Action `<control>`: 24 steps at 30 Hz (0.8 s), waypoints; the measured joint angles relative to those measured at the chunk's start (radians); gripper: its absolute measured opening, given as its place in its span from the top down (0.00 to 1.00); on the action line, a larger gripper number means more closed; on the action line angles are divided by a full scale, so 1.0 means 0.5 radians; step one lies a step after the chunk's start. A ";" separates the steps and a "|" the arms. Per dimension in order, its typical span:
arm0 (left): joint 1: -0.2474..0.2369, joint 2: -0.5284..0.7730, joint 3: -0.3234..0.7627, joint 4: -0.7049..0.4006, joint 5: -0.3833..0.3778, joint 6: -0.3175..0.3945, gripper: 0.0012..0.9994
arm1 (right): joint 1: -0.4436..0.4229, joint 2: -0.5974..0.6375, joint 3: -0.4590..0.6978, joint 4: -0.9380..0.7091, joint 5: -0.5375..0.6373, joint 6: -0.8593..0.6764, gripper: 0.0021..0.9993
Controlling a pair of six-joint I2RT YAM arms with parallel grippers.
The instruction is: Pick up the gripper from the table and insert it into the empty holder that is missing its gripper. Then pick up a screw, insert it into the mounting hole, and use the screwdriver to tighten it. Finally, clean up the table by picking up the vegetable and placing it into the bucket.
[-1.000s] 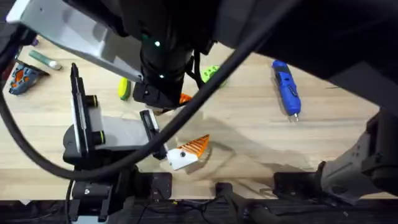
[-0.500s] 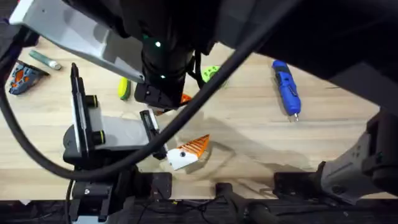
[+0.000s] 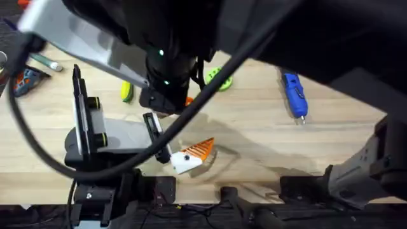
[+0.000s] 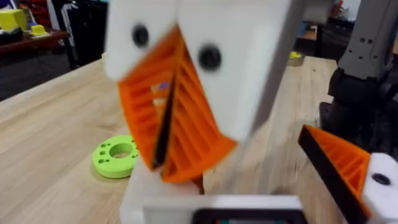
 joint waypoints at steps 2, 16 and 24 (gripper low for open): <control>0.000 0.010 0.000 -0.004 0.009 -0.023 0.01 | -0.002 0.000 -0.029 -0.005 0.000 -0.001 1.00; 0.000 0.013 0.000 -0.003 0.012 -0.028 0.01 | -0.005 0.000 -0.033 0.002 0.000 0.000 1.00; 0.000 0.013 0.000 -0.003 0.012 -0.028 0.01 | -0.005 0.000 -0.035 0.008 0.000 0.000 1.00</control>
